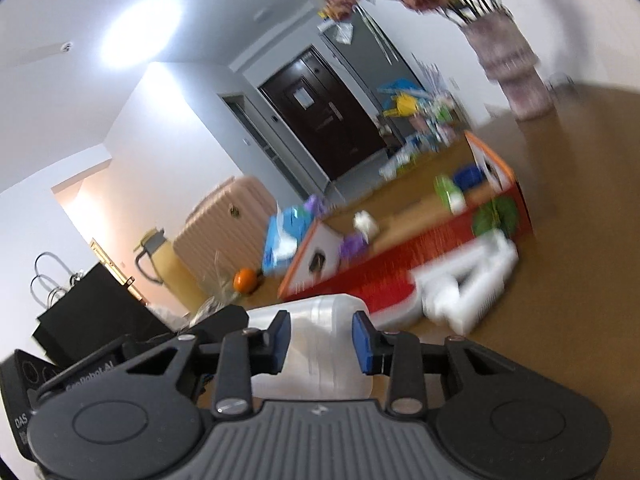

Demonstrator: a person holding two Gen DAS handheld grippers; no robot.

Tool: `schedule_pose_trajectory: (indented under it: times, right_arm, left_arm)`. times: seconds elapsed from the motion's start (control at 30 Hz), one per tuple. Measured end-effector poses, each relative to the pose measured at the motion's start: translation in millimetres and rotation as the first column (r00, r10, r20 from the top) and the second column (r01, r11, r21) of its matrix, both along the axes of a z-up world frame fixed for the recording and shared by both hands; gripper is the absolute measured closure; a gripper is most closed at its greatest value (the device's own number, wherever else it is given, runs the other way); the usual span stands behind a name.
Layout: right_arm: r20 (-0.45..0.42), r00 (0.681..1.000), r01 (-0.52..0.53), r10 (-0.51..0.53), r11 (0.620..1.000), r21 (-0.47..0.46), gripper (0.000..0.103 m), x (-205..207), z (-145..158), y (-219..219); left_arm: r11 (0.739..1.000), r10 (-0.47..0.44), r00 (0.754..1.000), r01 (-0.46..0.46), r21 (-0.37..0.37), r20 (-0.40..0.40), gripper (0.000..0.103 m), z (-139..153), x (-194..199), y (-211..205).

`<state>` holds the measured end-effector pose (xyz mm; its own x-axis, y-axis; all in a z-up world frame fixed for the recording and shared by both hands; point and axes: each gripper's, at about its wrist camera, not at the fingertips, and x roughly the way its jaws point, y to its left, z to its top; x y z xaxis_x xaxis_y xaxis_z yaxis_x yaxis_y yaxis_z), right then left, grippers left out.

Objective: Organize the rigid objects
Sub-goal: 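Carry the white plastic bottle over the cardboard box and lower it inside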

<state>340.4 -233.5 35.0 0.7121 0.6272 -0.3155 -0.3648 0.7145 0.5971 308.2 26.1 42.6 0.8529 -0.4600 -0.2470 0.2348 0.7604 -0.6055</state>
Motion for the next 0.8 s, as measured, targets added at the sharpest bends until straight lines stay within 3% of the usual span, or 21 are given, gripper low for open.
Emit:
schedule_pose_trajectory:
  times: [0.13,0.3,0.43,0.6,0.7,0.8]
  right_arm:
    - [0.014,1.000,0.012,-0.012,1.000,-0.008,0.070,51.0,11.7,4.7]
    - [-0.007,1.000,0.006,-0.007,0.999,-0.040,0.070,123.7,9.9,16.5]
    - [-0.029,1.000,-0.003,0.001,0.998,-0.067,0.070,184.9,5.0,27.0]
    - [-0.074,0.997,-0.021,0.012,0.992,-0.124,0.070,266.1,-6.9,42.7]
    - [-0.154,0.988,-0.020,-0.003,0.989,-0.143,0.069,307.1,-25.8,50.7]
    - [-0.263,0.964,-0.002,-0.039,0.988,-0.155,0.067,332.9,-46.9,54.3]
  left_arm:
    - [1.000,-0.001,1.000,0.001,-0.017,-0.001,0.063,7.6,53.6,5.0]
    - [0.999,-0.001,0.995,-0.003,-0.040,-0.100,0.063,4.0,131.4,17.4]
    - [1.000,-0.001,0.990,0.004,0.020,-0.140,0.063,0.8,193.7,21.1]
    - [0.998,0.013,0.965,0.004,0.064,-0.260,0.063,-18.1,272.7,26.7]
    - [0.996,0.038,0.939,-0.010,0.084,-0.341,0.063,-37.6,307.3,25.3]
    - [0.993,0.042,0.928,0.003,0.119,-0.371,0.062,-51.1,322.7,19.6]
